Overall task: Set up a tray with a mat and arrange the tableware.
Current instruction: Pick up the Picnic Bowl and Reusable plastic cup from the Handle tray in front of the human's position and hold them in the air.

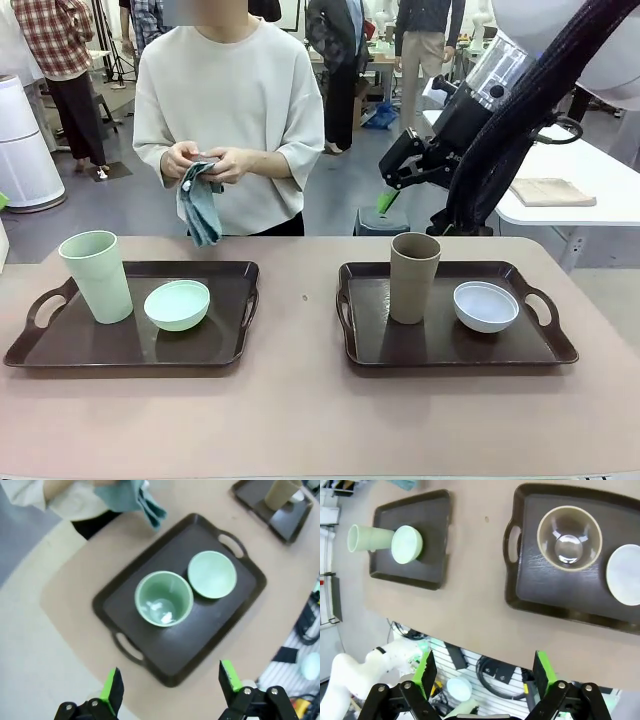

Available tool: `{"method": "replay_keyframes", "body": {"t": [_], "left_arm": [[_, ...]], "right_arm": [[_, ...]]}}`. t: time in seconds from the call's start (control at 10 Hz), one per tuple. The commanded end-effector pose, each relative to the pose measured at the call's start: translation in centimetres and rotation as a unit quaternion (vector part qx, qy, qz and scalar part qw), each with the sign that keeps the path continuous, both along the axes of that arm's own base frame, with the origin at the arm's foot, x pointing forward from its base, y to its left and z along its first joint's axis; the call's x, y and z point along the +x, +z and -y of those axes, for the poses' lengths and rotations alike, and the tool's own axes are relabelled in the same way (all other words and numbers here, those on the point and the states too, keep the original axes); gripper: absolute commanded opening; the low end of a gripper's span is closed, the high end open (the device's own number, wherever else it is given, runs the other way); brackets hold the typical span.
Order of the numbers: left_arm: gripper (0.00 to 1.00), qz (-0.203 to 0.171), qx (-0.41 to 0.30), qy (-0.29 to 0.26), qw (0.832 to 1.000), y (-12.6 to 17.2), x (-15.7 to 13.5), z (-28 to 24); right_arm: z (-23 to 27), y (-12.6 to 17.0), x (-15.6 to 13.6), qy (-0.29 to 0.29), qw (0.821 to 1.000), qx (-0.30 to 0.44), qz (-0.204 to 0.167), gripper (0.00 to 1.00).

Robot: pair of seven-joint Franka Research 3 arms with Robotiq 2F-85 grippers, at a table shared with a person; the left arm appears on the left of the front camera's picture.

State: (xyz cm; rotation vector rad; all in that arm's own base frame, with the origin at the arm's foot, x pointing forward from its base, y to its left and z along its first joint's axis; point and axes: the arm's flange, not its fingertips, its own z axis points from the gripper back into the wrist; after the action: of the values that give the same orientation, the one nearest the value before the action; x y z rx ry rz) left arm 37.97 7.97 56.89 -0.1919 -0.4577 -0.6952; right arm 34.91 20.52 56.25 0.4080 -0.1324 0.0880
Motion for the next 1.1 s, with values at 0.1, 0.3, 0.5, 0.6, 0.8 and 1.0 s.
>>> {"method": "replay_keyframes", "body": {"t": [0.1,0.3,0.5,0.6,0.8,1.0], "left_arm": [[1.0,0.049,0.039,-0.086,0.994,-0.1,4.5,-1.9],[1.0,0.015,0.034,-0.195,0.98,-1.2,6.6,-3.1],[1.0,-0.058,-0.022,-0.28,0.958,-3.2,9.4,-4.2],[1.0,-0.072,-0.044,-0.319,0.944,-3.4,10.3,-5.3],[1.0,-0.049,-0.045,-0.4,0.914,-4.5,11.3,-6.5],[1.0,-0.006,-0.059,-0.438,0.897,-4.9,12.3,-7.0]], "right_arm": [[-8.6,-1.7,2.6,0.059,0.995,-0.078,0.022,1.0],[-15.0,-2.2,5.9,0.119,0.987,-0.105,0.015,1.0],[-20.1,-4.1,8.3,0.153,0.98,-0.126,-0.004,1.0],[-22.1,-4.7,9.2,0.159,0.978,-0.134,-0.01,1.0],[-24.1,-5.5,10.5,0.167,0.978,-0.122,-0.008,1.0],[-26.9,-6.8,11.7,0.17,0.979,-0.116,-0.01,1.0]]}}
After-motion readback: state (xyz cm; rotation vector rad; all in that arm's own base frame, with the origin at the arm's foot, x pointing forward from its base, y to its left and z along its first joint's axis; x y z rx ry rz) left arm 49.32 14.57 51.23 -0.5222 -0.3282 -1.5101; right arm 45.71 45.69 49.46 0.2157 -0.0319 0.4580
